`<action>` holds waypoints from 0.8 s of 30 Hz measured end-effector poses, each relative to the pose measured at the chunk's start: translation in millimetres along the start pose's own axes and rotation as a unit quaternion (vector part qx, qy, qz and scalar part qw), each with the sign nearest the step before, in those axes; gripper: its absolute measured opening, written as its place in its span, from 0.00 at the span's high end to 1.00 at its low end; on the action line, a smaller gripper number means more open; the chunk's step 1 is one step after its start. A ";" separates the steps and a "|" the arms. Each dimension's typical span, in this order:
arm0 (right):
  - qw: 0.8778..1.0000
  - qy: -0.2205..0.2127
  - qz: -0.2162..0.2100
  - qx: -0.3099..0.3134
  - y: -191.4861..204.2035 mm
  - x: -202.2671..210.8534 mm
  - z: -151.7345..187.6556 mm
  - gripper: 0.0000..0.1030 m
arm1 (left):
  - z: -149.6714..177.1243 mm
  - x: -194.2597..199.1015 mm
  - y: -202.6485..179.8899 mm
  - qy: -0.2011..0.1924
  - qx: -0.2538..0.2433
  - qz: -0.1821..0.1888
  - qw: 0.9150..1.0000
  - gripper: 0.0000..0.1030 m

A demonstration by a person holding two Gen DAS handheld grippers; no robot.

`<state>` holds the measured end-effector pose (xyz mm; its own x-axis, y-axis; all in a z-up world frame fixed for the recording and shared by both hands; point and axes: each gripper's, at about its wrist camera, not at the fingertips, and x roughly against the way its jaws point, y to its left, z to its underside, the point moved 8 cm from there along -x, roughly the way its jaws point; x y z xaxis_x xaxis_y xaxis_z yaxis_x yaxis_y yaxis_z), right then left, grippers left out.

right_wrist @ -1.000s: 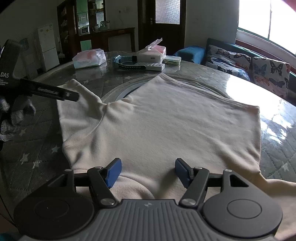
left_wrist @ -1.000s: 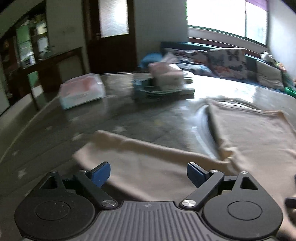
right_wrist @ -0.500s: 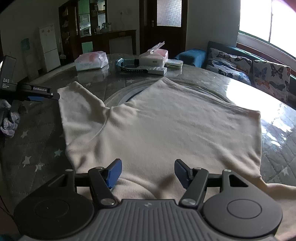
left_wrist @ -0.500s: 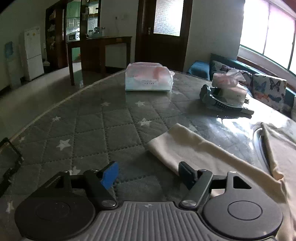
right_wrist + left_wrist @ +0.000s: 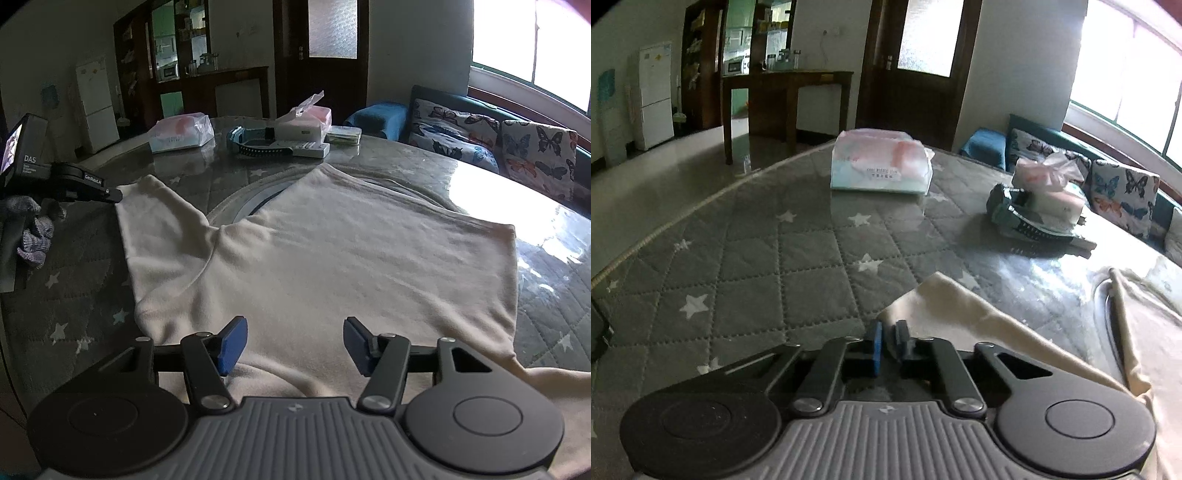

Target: Fold clothes

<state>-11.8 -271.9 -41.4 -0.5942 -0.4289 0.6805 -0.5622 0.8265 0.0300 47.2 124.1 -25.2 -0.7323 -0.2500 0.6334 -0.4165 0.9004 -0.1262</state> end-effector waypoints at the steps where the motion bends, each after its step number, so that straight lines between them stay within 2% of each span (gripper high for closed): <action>1: 1.000 -0.002 0.001 -0.001 -0.5 1.6 -0.7 0.44 | -2.2 4.3 -4.0 -0.006 -0.003 0.005 1.000 0.95; 7: 1.000 -0.009 0.004 -0.008 -5.3 8.8 -0.7 0.44 | -22.4 42.4 -41.3 -0.044 -0.015 0.061 0.997 0.95; 12: 1.000 -0.013 0.008 -0.017 -10.3 14.1 2.3 0.44 | -35.8 81.7 -87.6 -0.069 -0.035 0.128 0.989 0.95; 18: 0.999 -0.026 0.012 -0.035 -20.3 24.3 4.1 0.44 | -29.7 122.7 -159.0 -0.072 -0.081 0.214 0.971 0.95; 24: 0.997 -0.038 0.025 -0.056 -36.1 36.5 7.7 0.44 | 1.3 138.3 -223.2 -0.051 -0.132 0.275 0.951 0.95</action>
<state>-17.6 -320.2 -23.4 -0.6633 -0.4094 0.6264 -0.4657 0.8811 0.0827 38.2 -111.9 89.6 -0.8544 0.2636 0.4477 0.1845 0.9595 -0.2129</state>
